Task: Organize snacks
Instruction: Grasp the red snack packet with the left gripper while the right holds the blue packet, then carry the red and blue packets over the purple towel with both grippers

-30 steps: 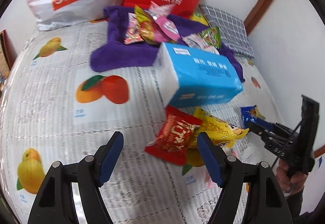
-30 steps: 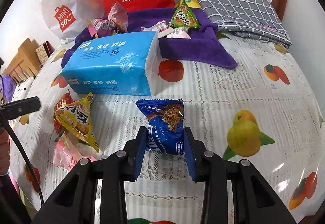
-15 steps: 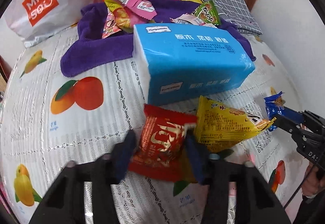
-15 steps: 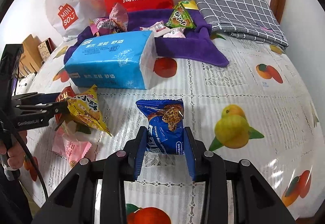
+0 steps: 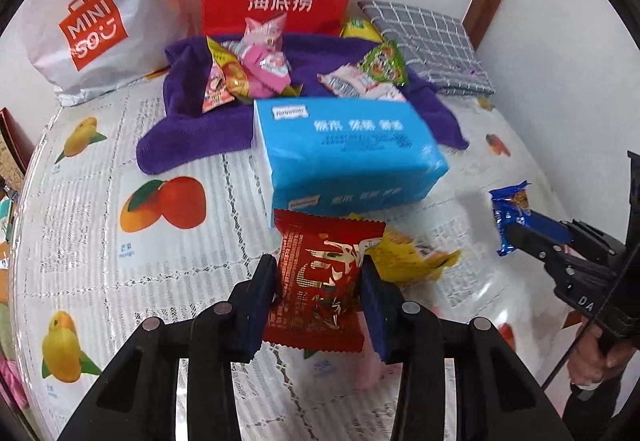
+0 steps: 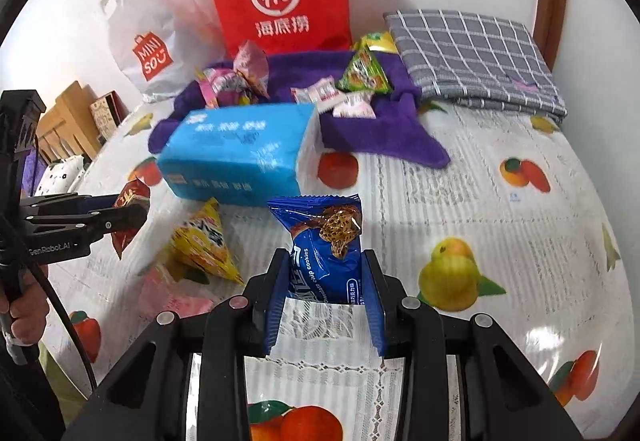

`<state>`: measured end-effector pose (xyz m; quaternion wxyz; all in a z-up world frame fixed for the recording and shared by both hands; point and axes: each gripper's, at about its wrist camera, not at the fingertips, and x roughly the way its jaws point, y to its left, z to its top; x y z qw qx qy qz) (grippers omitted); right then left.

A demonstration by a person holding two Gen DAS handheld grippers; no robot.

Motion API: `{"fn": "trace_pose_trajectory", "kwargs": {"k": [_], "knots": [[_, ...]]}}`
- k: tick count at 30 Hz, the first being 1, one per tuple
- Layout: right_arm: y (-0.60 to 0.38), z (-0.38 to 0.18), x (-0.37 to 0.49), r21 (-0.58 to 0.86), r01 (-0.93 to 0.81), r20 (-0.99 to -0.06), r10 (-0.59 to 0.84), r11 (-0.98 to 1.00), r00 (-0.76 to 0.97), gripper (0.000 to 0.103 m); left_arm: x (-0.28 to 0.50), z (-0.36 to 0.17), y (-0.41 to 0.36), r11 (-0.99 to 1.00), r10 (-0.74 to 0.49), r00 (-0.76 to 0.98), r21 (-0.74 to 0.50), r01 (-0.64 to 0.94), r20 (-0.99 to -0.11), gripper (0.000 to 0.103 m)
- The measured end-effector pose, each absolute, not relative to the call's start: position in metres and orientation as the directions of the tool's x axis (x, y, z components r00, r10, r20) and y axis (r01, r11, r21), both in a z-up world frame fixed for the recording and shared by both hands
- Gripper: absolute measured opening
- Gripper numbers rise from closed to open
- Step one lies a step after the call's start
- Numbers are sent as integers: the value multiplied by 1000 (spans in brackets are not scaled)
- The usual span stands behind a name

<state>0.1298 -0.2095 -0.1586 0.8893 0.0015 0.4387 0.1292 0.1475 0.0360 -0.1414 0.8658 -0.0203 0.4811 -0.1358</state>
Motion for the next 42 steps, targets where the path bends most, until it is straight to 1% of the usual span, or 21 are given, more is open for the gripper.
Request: {"fn": "trace_pose_trajectory", "kwargs": {"k": [16, 23, 42], "knots": [[-197, -124, 141, 120, -262, -764, 257, 958, 592, 36, 143, -100, 23, 958, -281, 558, -189, 218, -781, 39], [-191, -109, 149, 83, -271, -754, 239, 959, 612, 36, 147, -85, 19, 956, -285, 576, -185, 227, -766, 39], [-182, -81, 200, 86, -257, -735, 236, 962, 635, 36, 188, -57, 21, 958, -280, 602, -179, 224, -748, 39]]}}
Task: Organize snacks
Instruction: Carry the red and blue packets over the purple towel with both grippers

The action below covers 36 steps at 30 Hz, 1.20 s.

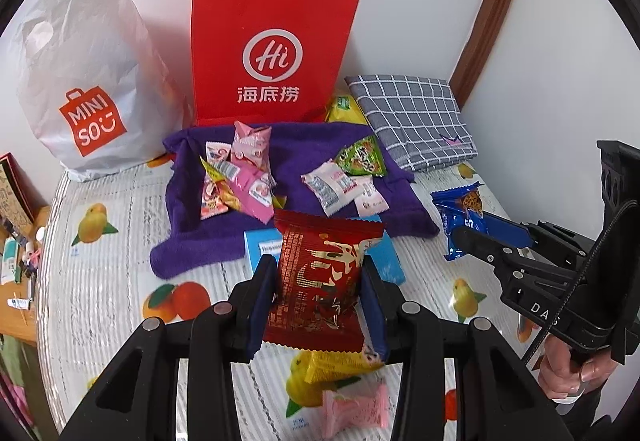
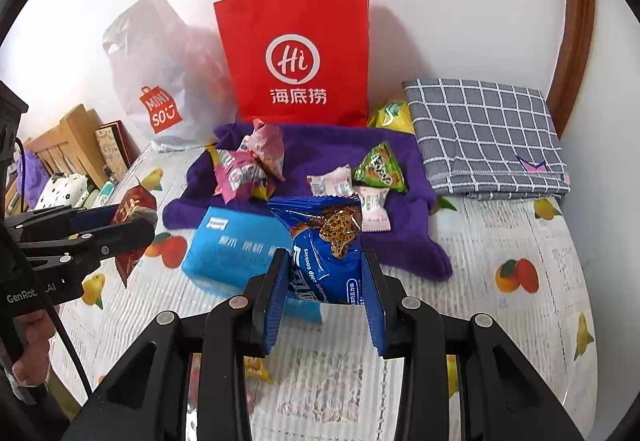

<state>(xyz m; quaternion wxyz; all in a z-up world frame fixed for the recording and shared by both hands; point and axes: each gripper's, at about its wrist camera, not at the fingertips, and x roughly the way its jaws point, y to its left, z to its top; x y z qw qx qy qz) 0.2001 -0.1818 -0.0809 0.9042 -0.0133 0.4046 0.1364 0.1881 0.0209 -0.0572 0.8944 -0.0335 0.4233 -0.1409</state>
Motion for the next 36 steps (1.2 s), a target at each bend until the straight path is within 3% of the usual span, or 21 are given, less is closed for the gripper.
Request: {"fn": "trace_pose_trajectory", "kwargs": {"k": [20, 36], "knots": [[-177, -78, 277, 83, -258, -729, 235, 963, 643, 36, 261, -55, 23, 957, -287, 601, -191, 220, -746, 39], [-176, -115, 339, 107, -240, -781, 231, 965, 580, 36, 325, -80, 22, 958, -283, 556, -206, 199, -781, 39]]}}
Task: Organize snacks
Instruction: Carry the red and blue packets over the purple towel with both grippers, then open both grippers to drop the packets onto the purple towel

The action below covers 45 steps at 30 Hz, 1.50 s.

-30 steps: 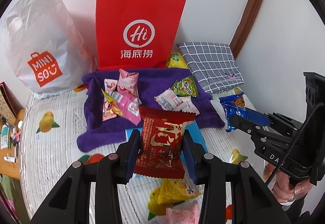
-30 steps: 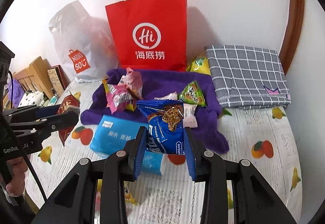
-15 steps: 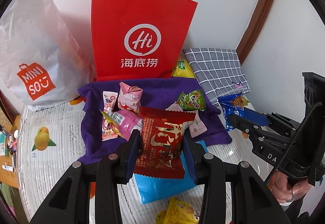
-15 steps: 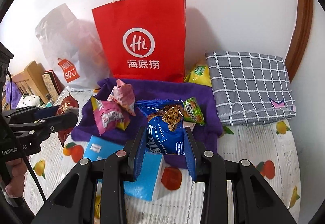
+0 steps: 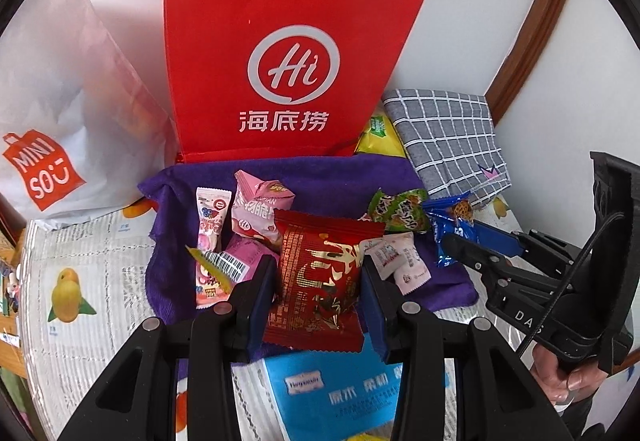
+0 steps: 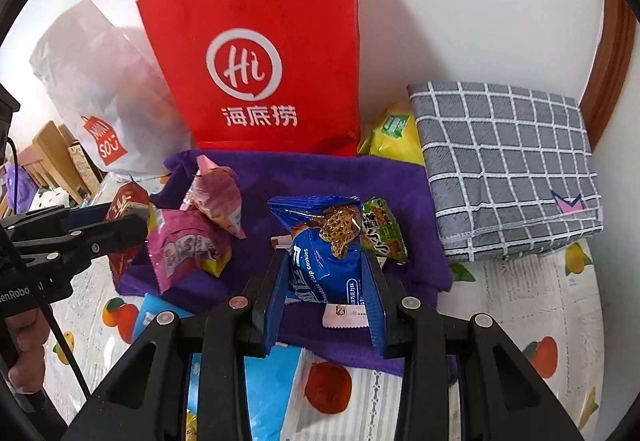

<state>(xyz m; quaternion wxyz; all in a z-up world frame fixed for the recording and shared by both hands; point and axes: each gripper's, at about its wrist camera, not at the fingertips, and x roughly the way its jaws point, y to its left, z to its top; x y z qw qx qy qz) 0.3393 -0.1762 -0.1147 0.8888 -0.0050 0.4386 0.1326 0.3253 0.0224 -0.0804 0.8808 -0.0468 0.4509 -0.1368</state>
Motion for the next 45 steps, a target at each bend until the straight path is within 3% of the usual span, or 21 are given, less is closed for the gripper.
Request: {"fn": "trace_pose_trajectory", "kwargs": {"k": [34, 37, 41, 45], "knots": [[-169, -177, 379, 117, -232, -866, 213, 966, 452, 38, 368, -125, 5, 948, -311, 480, -234, 215, -821, 39], [-168, -176, 380, 113, -228, -871, 207, 967, 446, 45, 368, -125, 5, 948, -313, 481, -234, 217, -819, 39], [-168, -168, 375, 108, -230, -856, 208, 967, 473, 68, 367, -125, 4, 946, -317, 479, -237, 220, -819, 41], [-169, -157, 369, 113, -230, -848, 214, 967, 485, 71, 366, -122, 4, 953, -297, 475, -227, 201, -828, 55]]}}
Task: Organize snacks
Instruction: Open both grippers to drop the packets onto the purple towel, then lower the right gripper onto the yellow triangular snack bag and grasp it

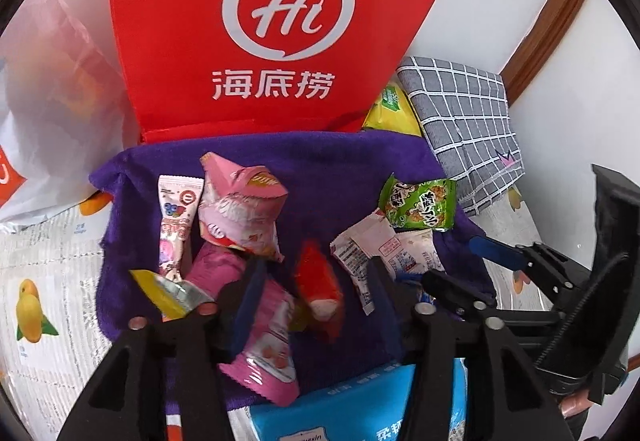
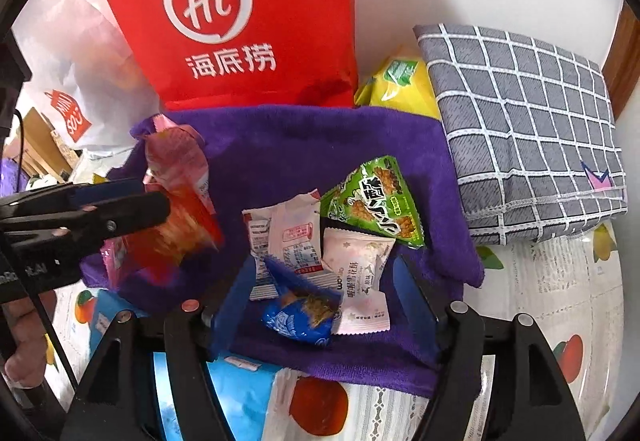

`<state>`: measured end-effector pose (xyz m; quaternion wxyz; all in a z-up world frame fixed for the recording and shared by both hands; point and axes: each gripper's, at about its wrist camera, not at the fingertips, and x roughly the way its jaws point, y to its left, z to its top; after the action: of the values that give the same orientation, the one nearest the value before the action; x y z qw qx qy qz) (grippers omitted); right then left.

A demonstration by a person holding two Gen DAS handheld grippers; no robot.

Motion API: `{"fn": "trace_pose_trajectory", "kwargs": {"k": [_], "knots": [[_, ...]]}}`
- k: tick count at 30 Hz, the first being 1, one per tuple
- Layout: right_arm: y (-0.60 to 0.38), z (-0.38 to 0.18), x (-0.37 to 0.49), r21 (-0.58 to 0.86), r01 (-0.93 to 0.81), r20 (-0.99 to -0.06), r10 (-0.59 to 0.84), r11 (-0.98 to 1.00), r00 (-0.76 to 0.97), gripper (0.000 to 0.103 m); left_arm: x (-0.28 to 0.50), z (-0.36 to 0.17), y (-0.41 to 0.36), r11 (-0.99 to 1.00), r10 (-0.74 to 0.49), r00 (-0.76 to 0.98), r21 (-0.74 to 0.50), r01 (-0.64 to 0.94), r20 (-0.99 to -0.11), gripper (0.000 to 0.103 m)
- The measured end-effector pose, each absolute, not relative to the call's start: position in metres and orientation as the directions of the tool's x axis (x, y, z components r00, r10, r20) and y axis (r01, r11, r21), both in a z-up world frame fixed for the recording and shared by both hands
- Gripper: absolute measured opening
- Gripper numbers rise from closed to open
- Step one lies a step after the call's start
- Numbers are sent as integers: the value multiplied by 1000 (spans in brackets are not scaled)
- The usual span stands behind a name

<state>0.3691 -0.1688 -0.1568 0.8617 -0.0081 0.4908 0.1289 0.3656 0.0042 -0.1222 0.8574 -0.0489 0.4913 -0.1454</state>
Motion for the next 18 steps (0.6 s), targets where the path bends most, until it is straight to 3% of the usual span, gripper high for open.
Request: {"fn": "trace_pose_trajectory", "kwargs": {"k": [4, 18], "knots": [[-171, -143, 359, 128, -226, -832, 229, 966, 506, 71, 356, -111, 5, 955, -291, 494, -216, 204, -820, 60], [-196, -94, 287, 179, -200, -758, 265, 963, 597, 71, 284, -67, 19, 969, -245, 570, -181, 167, -785, 60]]}}
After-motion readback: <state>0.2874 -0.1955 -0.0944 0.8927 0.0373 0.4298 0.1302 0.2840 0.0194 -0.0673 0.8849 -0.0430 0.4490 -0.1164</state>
